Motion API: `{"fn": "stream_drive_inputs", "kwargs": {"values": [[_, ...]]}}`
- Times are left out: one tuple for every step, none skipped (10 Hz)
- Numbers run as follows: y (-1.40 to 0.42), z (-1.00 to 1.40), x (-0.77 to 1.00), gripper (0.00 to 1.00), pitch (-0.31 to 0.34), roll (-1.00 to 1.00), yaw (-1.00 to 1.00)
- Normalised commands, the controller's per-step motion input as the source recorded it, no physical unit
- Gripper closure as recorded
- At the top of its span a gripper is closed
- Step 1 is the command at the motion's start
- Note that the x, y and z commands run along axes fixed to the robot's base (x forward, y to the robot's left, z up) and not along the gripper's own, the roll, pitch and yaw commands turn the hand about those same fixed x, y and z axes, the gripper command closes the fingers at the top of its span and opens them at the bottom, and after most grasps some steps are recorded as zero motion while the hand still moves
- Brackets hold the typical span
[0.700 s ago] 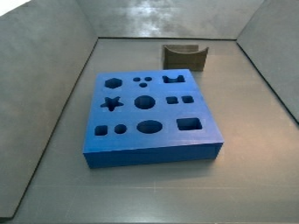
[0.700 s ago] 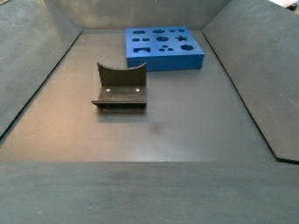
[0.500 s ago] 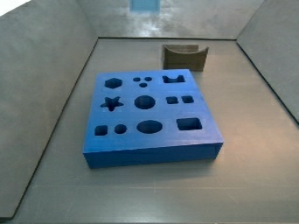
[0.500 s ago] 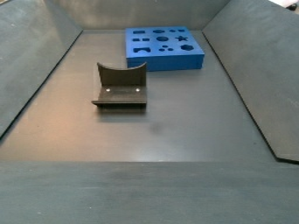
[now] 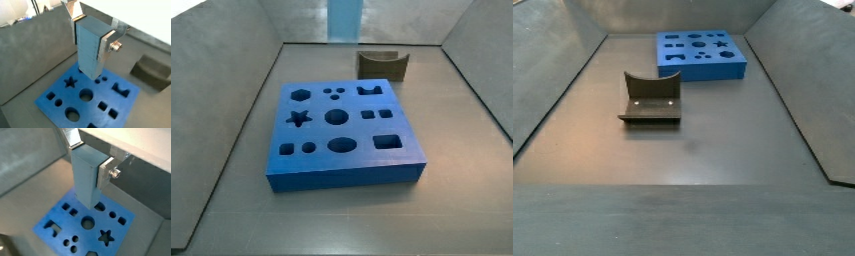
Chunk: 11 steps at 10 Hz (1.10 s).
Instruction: Insert the rectangle object.
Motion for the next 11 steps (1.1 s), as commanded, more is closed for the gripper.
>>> {"fn": "stream_drive_inputs", "kwargs": {"values": [[0.07, 0.98, -0.02, 1.00, 0.063, -0.06, -0.04], [0.06, 0.53, 0.01, 1.00, 0.052, -0.08, -0.02], [0.03, 0.30, 0.02, 1.00, 0.062, -0.06, -0.01], [0.00, -0.66, 0.49, 1.00, -0.003, -0.08, 0.57], [0.00, -0.67, 0.50, 1.00, -0.006, -0.08, 0.55], [0.00, -0.65, 0.49, 1.00, -0.019, -0.03, 0.53], [-0.16, -0.56, 0.53, 1.00, 0.000, 0.00, 0.48], [-0.41, -0.60, 0.57, 1.00, 0.000, 0.05, 0.37], [-0.55, -0.41, 0.25, 1.00, -0.029, 0.00, 0.06], [-0.55, -0.59, 0.29, 1.00, -0.050, 0.00, 0.06], [-0.52, -0.83, 0.31, 1.00, -0.090, 0.08, 0.00]]}}
